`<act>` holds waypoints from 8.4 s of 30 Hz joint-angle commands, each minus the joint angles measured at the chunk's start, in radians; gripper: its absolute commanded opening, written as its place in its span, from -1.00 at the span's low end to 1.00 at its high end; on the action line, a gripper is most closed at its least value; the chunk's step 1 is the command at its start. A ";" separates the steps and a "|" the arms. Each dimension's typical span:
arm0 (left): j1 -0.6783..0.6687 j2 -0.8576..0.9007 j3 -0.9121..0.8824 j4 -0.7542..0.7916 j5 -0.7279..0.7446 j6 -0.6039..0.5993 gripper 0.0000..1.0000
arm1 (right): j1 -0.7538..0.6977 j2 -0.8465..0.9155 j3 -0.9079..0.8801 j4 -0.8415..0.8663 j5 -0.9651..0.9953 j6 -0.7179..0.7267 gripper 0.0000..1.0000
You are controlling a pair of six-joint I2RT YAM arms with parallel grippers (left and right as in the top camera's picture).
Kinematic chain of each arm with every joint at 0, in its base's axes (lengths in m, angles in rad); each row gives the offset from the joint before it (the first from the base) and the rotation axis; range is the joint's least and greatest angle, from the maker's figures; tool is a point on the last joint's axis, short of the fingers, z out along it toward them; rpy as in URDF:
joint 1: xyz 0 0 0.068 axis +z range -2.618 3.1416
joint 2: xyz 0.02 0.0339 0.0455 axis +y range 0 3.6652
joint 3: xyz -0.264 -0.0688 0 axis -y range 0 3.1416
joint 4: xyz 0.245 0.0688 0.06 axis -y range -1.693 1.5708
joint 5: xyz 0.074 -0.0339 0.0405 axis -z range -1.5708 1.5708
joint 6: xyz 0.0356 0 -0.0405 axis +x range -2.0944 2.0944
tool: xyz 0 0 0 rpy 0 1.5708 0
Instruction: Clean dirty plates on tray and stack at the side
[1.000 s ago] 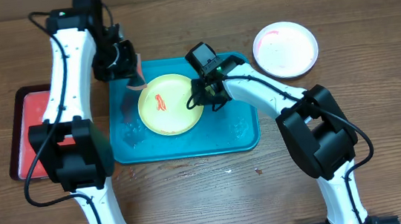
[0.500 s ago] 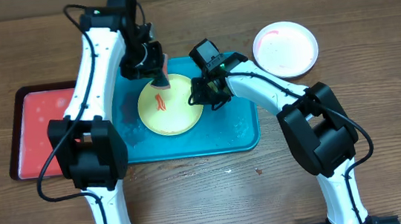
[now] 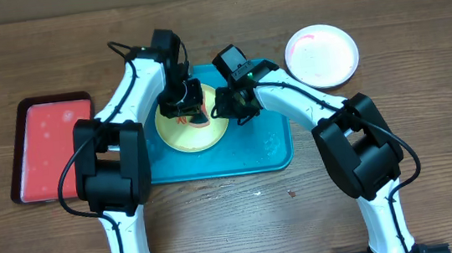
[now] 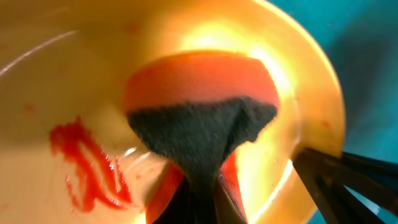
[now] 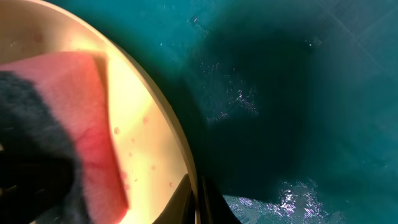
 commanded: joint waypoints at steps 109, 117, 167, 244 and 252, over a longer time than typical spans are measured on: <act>0.024 -0.147 -0.321 0.210 -0.224 -0.097 -0.92 | 0.008 -0.048 0.029 -0.088 0.149 -0.038 -0.93; 0.072 -0.147 -0.197 0.121 -0.364 -0.097 -0.92 | 0.011 -0.048 0.029 -0.089 0.148 -0.038 -0.92; 0.027 0.017 -0.031 -0.117 -0.394 -0.045 -0.92 | 0.010 -0.048 0.029 -0.107 0.104 -0.042 -0.93; 0.480 -0.222 0.072 -0.146 -0.122 -0.087 -0.91 | 0.348 -0.058 0.415 -0.248 1.238 -0.512 -0.93; 0.577 -0.222 0.071 -0.150 -0.197 -0.105 -0.92 | 0.412 -0.058 0.415 -0.035 1.422 -0.858 -0.93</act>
